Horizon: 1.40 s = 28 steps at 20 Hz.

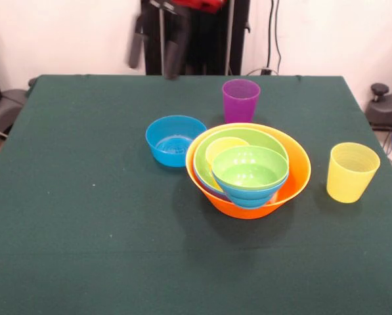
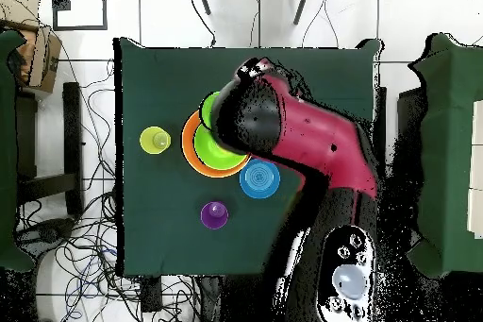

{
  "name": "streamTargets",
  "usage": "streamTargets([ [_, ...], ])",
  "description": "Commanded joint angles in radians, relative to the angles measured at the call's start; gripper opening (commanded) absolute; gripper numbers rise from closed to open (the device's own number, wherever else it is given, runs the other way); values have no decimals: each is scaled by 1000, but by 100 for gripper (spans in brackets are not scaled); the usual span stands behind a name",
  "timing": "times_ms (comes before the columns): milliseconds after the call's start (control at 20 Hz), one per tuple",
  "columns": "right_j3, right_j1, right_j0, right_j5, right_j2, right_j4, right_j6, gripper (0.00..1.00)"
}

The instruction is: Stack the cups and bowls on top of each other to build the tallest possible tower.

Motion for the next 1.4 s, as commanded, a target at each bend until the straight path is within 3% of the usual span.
streamTargets([
  [50, -5, -53, -111, 136, 372, -120, -468, 100],
  [400, 7, -81, -115, 27, 397, -244, -483, 100],
  [450, 14, -92, -127, -28, 419, -282, -511, 100],
  [600, 22, -88, -161, -58, 478, -306, -522, 100],
  [900, 28, -75, -193, -105, 530, -378, -447, 100],
  [1400, 47, -57, -191, -140, 551, -427, -328, 100],
])
